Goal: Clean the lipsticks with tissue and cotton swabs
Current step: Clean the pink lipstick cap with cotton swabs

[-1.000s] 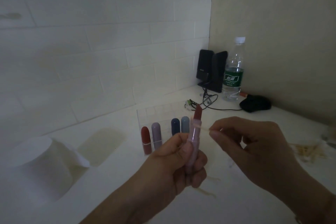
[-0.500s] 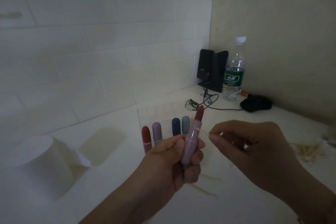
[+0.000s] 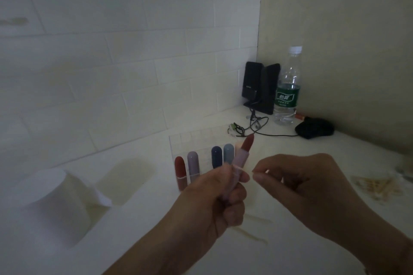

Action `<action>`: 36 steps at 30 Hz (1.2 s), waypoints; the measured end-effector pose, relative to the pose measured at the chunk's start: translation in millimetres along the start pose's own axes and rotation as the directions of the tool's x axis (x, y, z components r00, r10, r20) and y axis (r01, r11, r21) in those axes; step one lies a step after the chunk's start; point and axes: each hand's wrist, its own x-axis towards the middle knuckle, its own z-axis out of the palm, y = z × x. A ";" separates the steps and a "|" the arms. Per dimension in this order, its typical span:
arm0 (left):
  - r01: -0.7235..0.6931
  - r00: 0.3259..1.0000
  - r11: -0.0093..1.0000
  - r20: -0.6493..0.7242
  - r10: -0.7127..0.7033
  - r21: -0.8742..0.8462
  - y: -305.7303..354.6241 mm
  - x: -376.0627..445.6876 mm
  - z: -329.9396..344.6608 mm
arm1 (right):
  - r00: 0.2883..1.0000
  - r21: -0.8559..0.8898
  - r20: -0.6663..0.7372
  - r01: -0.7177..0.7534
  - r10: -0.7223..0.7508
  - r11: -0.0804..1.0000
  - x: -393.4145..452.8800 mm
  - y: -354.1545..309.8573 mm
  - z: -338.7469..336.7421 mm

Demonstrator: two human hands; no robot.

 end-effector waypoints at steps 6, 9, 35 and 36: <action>-0.076 0.995 0.992 0.076 0.068 0.097 -0.6 -1.5 -3.4 | 1.000 0.045 -0.015 0.011 -0.010 0.999 -0.1 -1.7 0.2; -0.090 0.993 0.991 0.083 0.082 0.104 -0.5 -1.5 -5.0 | 0.998 0.062 -0.065 -0.011 0.015 0.998 0.2 -0.5 -1.4; -0.052 0.998 0.996 0.032 0.050 0.077 -1.2 0.4 -3.2 | 1.000 -0.021 -0.016 -0.025 0.024 0.999 0.5 -4.1 -1.5; -0.048 0.998 0.997 0.034 0.046 0.065 -1.6 0.4 -3.7 | 1.000 -0.024 0.001 -0.009 0.009 1.000 0.4 -5.1 -1.2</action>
